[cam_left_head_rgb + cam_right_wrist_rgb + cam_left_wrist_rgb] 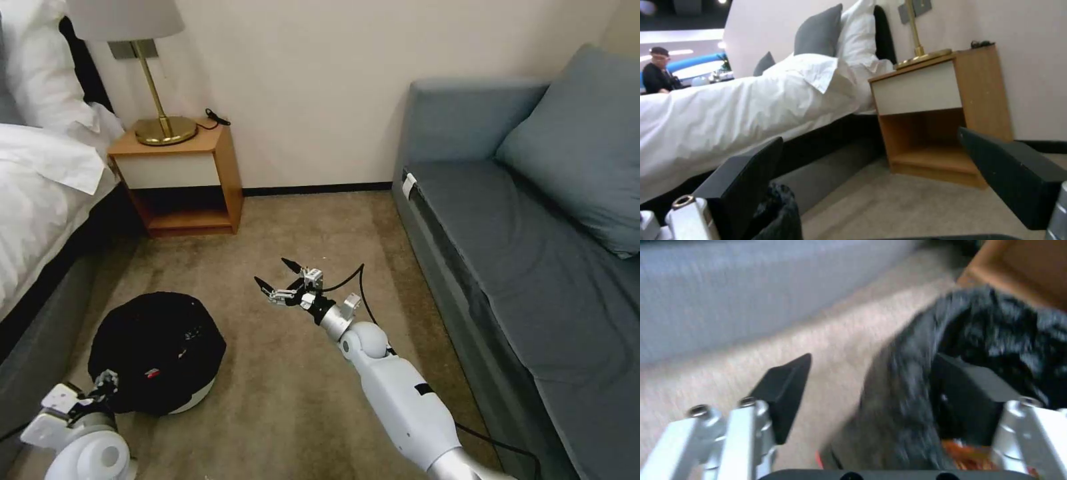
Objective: Pick up the trash bin, then pick up the garbage on the floor and place it into the trash bin.
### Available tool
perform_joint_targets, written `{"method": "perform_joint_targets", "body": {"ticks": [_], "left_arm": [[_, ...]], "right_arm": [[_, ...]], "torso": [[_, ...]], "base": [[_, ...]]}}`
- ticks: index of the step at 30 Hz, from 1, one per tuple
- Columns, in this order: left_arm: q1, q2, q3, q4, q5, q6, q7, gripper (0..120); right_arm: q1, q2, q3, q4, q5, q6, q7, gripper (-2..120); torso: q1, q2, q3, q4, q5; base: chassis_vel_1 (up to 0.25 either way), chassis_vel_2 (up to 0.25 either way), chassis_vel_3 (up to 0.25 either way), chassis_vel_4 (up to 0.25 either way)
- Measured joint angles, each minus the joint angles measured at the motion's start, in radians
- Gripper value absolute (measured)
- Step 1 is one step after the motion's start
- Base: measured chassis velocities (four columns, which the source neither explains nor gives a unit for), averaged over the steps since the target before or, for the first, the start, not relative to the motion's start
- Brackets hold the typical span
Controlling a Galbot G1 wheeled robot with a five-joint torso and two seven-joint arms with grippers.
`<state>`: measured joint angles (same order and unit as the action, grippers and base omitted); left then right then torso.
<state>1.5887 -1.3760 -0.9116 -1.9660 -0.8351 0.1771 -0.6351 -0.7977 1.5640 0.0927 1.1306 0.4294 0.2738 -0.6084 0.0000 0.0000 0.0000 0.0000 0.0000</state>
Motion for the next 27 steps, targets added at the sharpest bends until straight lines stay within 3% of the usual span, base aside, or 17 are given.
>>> {"method": "perform_joint_targets", "body": {"ticks": [4,6,8,11,13,15,21,27], "left_arm": [[0.015,0.022,-0.011,-0.018,0.043,-0.031,0.006,90],[0.029,0.040,-0.017,-0.014,0.177,-0.127,0.034,99],[0.033,0.044,-0.018,-0.007,0.220,-0.159,0.049,100],[0.053,0.061,-0.012,0.003,0.363,-0.254,0.138,100],[0.055,0.063,-0.009,0.002,0.382,-0.264,0.153,100],[0.066,0.079,0.011,-0.007,0.471,-0.314,0.233,100],[0.055,0.117,0.048,-0.044,0.559,-0.319,0.297,100],[0.023,0.124,0.081,-0.056,0.570,-0.310,0.342,100]], "right_arm": [[-0.012,0.010,0.016,0.015,-0.018,0.000,0.015,100],[-0.034,0.021,0.033,0.034,-0.040,0.012,0.054,100],[-0.042,0.026,0.040,0.044,-0.044,0.014,0.068,100],[-0.073,0.036,0.067,0.081,-0.047,0.018,0.119,100],[-0.079,0.037,0.072,0.088,-0.046,0.019,0.126,100],[-0.102,0.035,0.090,0.108,-0.036,0.019,0.146,100],[-0.143,0.017,0.140,0.140,-0.017,0.022,0.161,100],[-0.173,-0.003,0.186,0.173,-0.014,0.022,0.168,100]], "torso": [[0.000,0.000,0.000,0.0000,0.0000],[0.000,0.000,0.000,0.0000,0.0001],[0.000,0.000,0.000,0.0001,0.0001],[0.000,0.000,0.000,0.0002,0.0001],[0.000,0.000,0.000,0.0002,0.0000],[0.000,0.000,0.000,0.0000,0.0001],[0.000,0.000,0.000,0.0000,0.0001],[0.000,0.000,0.000,-0.0001,0.0001]], "base": [[0.000,0.000,0.000,0.000],[0.000,0.000,0.000,0.000],[0.000,0.000,0.000,0.000],[0.000,0.000,0.000,0.000],[0.000,0.000,0.000,0.000],[0.000,0.000,0.000,0.000],[0.000,0.000,0.000,0.000],[0.000,0.000,0.000,0.000]]}}
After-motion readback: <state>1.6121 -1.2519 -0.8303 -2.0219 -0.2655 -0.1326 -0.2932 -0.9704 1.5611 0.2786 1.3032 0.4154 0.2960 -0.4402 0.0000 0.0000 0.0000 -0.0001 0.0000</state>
